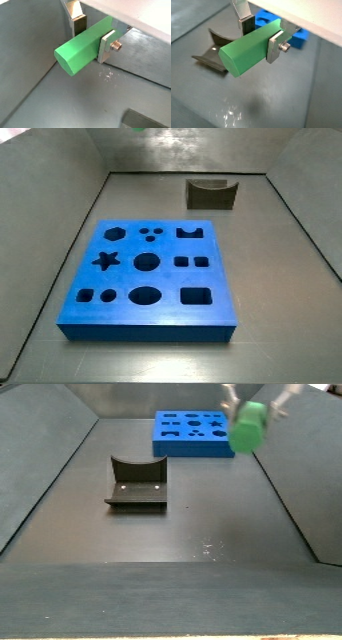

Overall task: Pick up the hexagon object. Move up. Place the hexagon object on the fixture. Regrasp the hexagon object. Move to above the board. Insert the hexagon object.
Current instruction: Place the hexagon object on the fixture.

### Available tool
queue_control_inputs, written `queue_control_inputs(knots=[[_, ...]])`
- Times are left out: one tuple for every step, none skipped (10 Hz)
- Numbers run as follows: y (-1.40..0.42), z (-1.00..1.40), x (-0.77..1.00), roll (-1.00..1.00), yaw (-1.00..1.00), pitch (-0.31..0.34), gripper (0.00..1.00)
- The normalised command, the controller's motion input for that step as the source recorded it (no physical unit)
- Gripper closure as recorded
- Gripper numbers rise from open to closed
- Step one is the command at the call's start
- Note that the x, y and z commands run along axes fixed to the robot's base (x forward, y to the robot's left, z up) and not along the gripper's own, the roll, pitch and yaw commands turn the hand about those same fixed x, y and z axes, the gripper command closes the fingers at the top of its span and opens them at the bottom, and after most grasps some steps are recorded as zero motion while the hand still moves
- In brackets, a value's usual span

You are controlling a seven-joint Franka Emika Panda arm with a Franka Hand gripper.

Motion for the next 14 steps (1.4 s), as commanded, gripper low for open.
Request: queue_control_inputs(knots=[[-0.47,0.03,1.00,0.03,1.00,-0.039,1.00],[-0.44,0.03,1.00,0.03,0.94,-0.031,1.00],[-0.37,0.01,1.00,0.03,0.60,-0.007,1.00],[-0.32,0.00,1.00,0.03,0.39,0.009,1.00],[-0.27,0.00,1.00,0.04,0.22,0.026,1.00],[-0.24,-0.01,1.00,0.04,0.17,0.035,1.00],[-0.19,-0.02,1.00,0.05,0.10,0.052,1.00],[-0.16,-0.02,1.00,0.06,0.08,0.063,1.00],[-0.13,-0.02,1.00,0.08,0.06,0.078,1.00],[-0.11,-0.02,1.00,0.08,0.06,0.085,1.00],[-0.08,-0.03,1.00,0.10,0.05,0.100,1.00],[0.21,-0.14,1.00,-1.00,0.07,0.130,1.00],[0.23,-0.13,1.00,-1.00,0.06,0.136,1.00],[0.21,-0.10,1.00,-1.00,0.02,0.145,1.00]])
